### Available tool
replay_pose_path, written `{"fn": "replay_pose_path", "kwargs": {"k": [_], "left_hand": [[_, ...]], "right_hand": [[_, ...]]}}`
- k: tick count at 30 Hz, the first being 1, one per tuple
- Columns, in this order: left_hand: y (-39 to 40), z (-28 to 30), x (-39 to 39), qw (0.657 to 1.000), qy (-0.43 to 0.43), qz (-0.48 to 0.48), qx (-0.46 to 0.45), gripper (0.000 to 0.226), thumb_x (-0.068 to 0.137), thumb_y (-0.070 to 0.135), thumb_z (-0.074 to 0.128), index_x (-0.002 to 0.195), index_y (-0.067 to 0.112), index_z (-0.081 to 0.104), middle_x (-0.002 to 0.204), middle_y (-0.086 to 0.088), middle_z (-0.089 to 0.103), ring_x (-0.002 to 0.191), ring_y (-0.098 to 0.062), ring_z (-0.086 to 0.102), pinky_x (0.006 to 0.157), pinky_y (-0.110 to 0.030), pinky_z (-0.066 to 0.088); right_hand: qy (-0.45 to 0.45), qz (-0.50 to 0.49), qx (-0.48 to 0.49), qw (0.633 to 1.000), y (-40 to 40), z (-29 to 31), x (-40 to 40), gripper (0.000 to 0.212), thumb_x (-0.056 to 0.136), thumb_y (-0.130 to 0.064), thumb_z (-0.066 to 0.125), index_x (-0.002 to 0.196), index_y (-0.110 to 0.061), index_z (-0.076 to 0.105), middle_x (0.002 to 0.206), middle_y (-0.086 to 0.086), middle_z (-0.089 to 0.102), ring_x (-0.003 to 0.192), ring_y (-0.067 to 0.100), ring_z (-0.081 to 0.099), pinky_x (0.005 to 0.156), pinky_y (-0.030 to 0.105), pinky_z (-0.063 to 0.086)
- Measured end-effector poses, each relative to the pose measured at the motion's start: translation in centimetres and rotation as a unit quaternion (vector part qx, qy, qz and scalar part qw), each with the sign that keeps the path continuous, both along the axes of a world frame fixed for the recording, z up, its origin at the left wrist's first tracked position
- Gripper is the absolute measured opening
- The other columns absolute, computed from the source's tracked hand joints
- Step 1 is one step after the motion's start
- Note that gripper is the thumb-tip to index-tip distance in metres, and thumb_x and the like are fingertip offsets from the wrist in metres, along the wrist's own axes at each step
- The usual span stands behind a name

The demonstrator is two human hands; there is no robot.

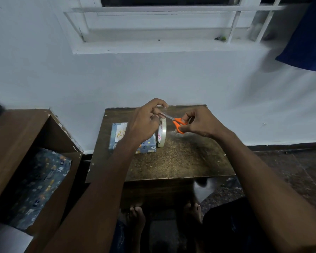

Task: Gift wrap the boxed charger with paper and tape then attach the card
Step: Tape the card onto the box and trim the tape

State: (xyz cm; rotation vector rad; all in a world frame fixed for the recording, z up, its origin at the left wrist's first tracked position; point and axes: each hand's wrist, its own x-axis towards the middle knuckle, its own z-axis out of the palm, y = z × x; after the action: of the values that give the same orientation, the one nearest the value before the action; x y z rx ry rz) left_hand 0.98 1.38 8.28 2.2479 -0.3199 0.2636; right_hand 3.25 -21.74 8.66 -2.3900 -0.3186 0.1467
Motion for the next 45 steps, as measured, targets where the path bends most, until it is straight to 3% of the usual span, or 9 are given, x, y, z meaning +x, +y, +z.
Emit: {"fn": "replay_pose_path", "kwargs": {"k": [6,11,19,25,30,34,38,42,45], "left_hand": [[0.0,0.1,-0.1,1.0,0.0,-0.005,-0.012,0.048,0.093,-0.005,0.053,0.122,0.031,0.068,0.088,0.016,0.074,0.078,0.005,0.066,0.058,-0.016,0.045],[0.4,-0.3,0.3,1.0,-0.002,-0.005,-0.021,0.053,0.091,-0.002,0.054,0.126,0.038,0.064,0.087,0.008,0.076,0.079,-0.011,0.07,0.067,-0.035,0.057],[0.4,-0.8,0.3,0.999,-0.008,0.003,-0.049,0.046,0.093,0.013,0.07,0.133,0.035,0.059,0.088,0.012,0.075,0.078,-0.01,0.069,0.075,-0.041,0.062],[0.3,-0.7,0.4,0.998,-0.033,0.0,-0.051,0.054,0.09,0.018,0.083,0.136,0.031,0.058,0.082,0.015,0.074,0.084,-0.005,0.069,0.08,-0.029,0.058],[0.1,-0.6,0.3,0.998,-0.035,-0.012,-0.057,0.055,0.089,0.016,0.084,0.135,0.03,0.058,0.082,0.014,0.075,0.089,-0.004,0.071,0.087,-0.029,0.056],[0.1,-0.7,0.4,0.997,-0.03,-0.018,-0.062,0.055,0.09,0.015,0.084,0.136,0.028,0.056,0.083,0.013,0.075,0.089,-0.004,0.071,0.086,-0.024,0.054],[0.1,-0.7,0.4,0.997,-0.028,-0.02,-0.066,0.056,0.09,0.014,0.083,0.136,0.026,0.056,0.083,0.012,0.075,0.088,-0.004,0.071,0.086,-0.023,0.052],[0.0,-0.5,0.2,0.995,-0.018,-0.06,-0.077,0.058,0.089,0.011,0.083,0.138,0.026,0.055,0.082,0.008,0.076,0.087,-0.01,0.071,0.086,-0.03,0.055],[-0.2,-0.3,0.0,0.993,-0.02,-0.073,-0.086,0.06,0.089,0.009,0.083,0.138,0.024,0.054,0.082,0.007,0.075,0.084,-0.009,0.071,0.081,-0.021,0.051]], "right_hand": [[-0.013,-0.005,-0.006,1.0,0.1,-0.1,0.0,0.011,0.073,-0.027,0.09,0.074,-0.02,0.082,0.069,-0.007,0.075,0.07,0.018,0.071,0.071,0.049,0.06],[-0.032,-0.018,-0.005,0.999,0.2,0.1,-0.1,0.009,0.074,-0.02,0.089,0.072,-0.02,0.08,0.072,-0.007,0.075,0.071,0.016,0.069,0.07,0.044,0.057],[-0.018,-0.073,-0.008,0.997,-0.3,-0.5,0.3,0.011,0.077,-0.019,0.088,0.07,-0.016,0.08,0.069,-0.006,0.074,0.06,0.002,0.063,0.059,0.025,0.049],[0.002,-0.082,-0.265,0.961,1.0,-1.9,0.7,0.027,0.075,-0.033,0.086,0.067,-0.01,0.075,0.065,0.006,0.066,0.066,0.022,0.065,0.06,0.037,0.058],[-0.024,-0.04,-0.334,0.941,2.2,-1.1,0.2,0.038,0.087,-0.019,0.079,0.067,-0.01,0.048,0.068,0.004,0.048,0.063,0.021,0.05,0.064,0.031,0.041],[-0.033,-0.009,-0.367,0.93,2.8,-1.0,-0.3,0.042,0.091,-0.02,0.075,0.065,-0.012,0.043,0.085,0.015,0.065,0.073,0.028,0.056,0.068,0.034,0.044],[-0.06,-0.04,-0.338,0.938,3.0,-0.9,-0.4,0.019,0.087,-0.017,0.074,0.082,-0.01,0.058,0.098,0.014,0.069,0.087,0.034,0.067,0.069,0.036,0.048],[-0.063,-0.013,-0.087,0.994,3.3,0.0,-0.2,0.05,0.077,-0.036,0.088,0.124,-0.025,0.075,0.106,-0.009,0.075,0.082,0.001,0.063,0.073,0.024,0.048],[-0.057,0.088,0.015,0.994,3.7,0.3,-0.9,0.035,0.088,-0.019,0.08,0.122,-0.026,0.077,0.064,-0.024,0.066,0.047,0.0,0.047,0.054,0.012,0.032]]}}
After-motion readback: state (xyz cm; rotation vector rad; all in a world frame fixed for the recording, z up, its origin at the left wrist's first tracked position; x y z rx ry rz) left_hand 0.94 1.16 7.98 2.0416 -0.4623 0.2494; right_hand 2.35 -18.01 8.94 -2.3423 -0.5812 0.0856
